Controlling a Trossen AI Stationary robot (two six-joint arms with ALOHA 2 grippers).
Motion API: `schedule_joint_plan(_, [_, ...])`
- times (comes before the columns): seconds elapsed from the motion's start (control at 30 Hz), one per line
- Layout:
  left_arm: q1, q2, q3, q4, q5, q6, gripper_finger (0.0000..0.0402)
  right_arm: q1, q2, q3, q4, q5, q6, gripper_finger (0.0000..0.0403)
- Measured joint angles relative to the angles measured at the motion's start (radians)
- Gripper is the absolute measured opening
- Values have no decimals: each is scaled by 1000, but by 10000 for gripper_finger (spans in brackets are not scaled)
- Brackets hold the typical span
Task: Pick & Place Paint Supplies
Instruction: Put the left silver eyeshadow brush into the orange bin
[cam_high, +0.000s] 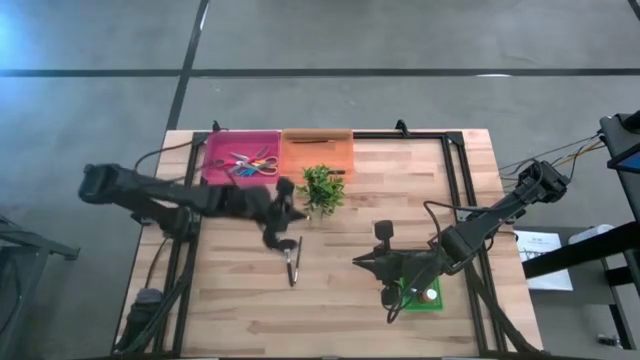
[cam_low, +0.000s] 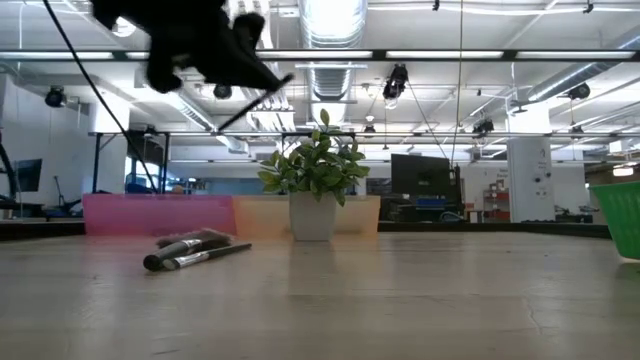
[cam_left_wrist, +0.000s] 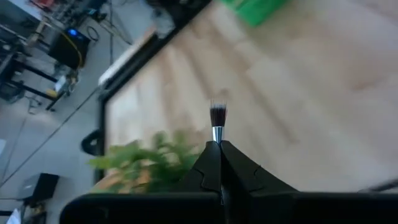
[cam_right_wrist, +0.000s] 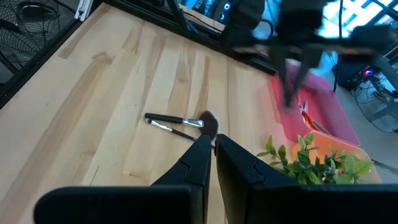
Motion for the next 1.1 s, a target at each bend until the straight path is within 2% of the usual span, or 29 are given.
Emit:
schedule_joint_plan(0.23, [356,19,0,170,289,133,0,-2,0,0,-1,1,-8,22])
schedule_joint_plan(0.37, [535,19,31,253,443,108,0,-6,0,0,0,1,-16,22])
schedule_joint_plan(0.47, [609,39,63,280,515,65,0,-11,0,0,0,1,-16,22])
schedule_joint_plan(0.7, [629,208,109,279,539,51,0,-12,0,0,2,1,-14,22])
schedule_joint_plan(0.9, [658,377,182,277,497,56,0,-11,0,-4,0,1,0,22])
schedule_joint_plan(1.1, [690,475,257,251,496,33,0,-14,0,-8,-1,4,-12,22])
